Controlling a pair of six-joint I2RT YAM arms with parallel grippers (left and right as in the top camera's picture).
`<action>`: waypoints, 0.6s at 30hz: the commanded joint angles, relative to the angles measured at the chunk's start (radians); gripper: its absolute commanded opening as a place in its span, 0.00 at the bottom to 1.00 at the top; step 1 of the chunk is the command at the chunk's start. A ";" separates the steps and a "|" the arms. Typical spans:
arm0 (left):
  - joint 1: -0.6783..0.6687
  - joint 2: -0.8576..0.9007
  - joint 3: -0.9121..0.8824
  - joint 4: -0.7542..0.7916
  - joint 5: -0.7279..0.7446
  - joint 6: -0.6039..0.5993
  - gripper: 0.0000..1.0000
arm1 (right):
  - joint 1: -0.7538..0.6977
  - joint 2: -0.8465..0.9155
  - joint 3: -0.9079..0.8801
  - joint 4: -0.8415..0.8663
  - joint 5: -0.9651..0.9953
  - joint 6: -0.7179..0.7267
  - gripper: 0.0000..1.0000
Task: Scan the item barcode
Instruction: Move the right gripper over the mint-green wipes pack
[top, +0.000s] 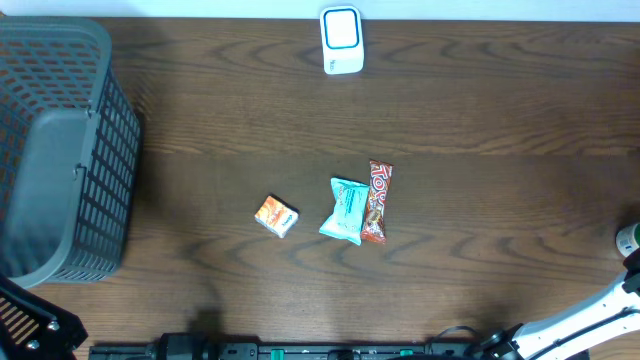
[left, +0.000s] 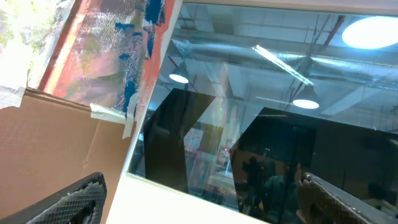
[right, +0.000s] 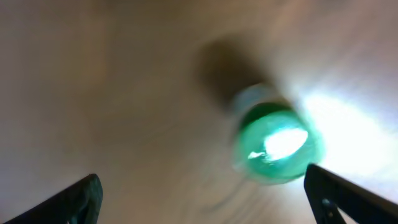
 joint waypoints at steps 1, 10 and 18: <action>0.002 -0.013 -0.005 0.005 0.017 -0.010 0.98 | 0.030 -0.019 0.074 -0.063 -0.397 -0.004 0.99; 0.002 -0.013 -0.005 0.005 0.017 -0.010 0.98 | 0.260 -0.019 0.071 -0.212 -0.528 -0.154 0.98; 0.002 -0.013 -0.005 0.005 0.017 -0.010 0.98 | 0.650 -0.019 0.069 -0.212 -0.365 -0.188 0.99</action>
